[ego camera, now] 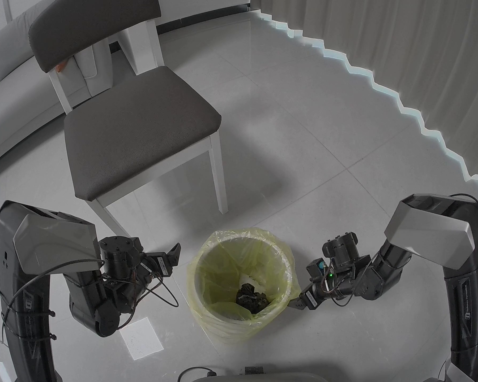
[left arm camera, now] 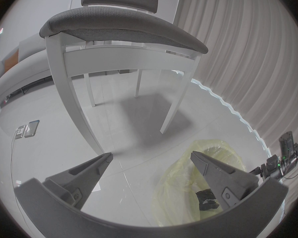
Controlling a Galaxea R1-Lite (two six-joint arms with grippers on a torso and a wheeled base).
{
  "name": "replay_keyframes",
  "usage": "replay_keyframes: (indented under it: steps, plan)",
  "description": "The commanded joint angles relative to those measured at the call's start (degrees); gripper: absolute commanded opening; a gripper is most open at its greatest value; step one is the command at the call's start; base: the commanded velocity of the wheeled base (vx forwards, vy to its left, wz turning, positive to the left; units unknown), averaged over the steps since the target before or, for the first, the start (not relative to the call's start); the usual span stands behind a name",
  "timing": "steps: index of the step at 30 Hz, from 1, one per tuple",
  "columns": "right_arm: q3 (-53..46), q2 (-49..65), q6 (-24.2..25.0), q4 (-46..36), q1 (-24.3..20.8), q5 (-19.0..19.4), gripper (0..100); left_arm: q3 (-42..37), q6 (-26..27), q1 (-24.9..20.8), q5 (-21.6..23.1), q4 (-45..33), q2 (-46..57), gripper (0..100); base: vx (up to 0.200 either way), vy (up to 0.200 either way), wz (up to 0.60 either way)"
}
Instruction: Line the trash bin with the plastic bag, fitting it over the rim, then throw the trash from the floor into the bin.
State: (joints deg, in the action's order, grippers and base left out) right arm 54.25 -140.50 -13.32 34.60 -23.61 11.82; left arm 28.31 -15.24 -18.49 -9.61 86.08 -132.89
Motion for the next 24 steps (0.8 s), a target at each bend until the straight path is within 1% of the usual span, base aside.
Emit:
replay_keyframes:
  steps: [1,4,7,8,9,12,16,19,24]
  plan:
    - [10.3,-3.5,-0.3,-6.4,1.1,0.0,100,0.3,0.0,0.4,-0.1,0.1,-0.4,100,0.0,0.0,0.0]
    - [15.0,-4.5,-0.3,-9.7,1.7,-0.2,100,0.4,0.1,0.3,-0.1,0.1,-0.6,100,0.0,0.0,0.0]
    - [23.0,-6.4,-0.2,-15.3,2.4,-0.6,100,0.3,0.2,0.3,-0.1,0.0,-0.7,100,0.0,0.0,0.0]
    - [23.4,-6.5,-0.2,-15.5,2.4,-0.6,100,0.3,0.2,0.3,-0.1,0.0,-0.7,100,0.0,0.0,0.0]
    - [26.4,-7.2,-0.2,-17.5,2.6,-0.5,100,0.3,0.3,0.3,-0.1,-0.1,-0.8,100,0.0,0.0,0.0]
    - [30.9,-8.7,-0.1,-20.5,2.8,-0.7,100,0.1,0.3,0.3,-0.1,-0.1,-1.1,100,0.0,0.0,0.0]
    - [34.4,-10.2,-0.1,-23.0,3.1,-0.7,100,-0.4,0.5,0.0,-0.2,-0.1,-1.2,100,0.0,0.0,0.0]
    - [36.6,-11.6,-0.2,-24.1,4.4,-0.8,100,-0.4,0.5,-0.1,-0.4,-0.3,-1.5,100,0.0,0.0,0.0]
    - [37.2,-11.2,-0.8,-26.7,6.0,-0.8,100,-0.6,0.6,-0.8,-0.5,-0.2,-3.3,100,0.0,0.0,0.0]
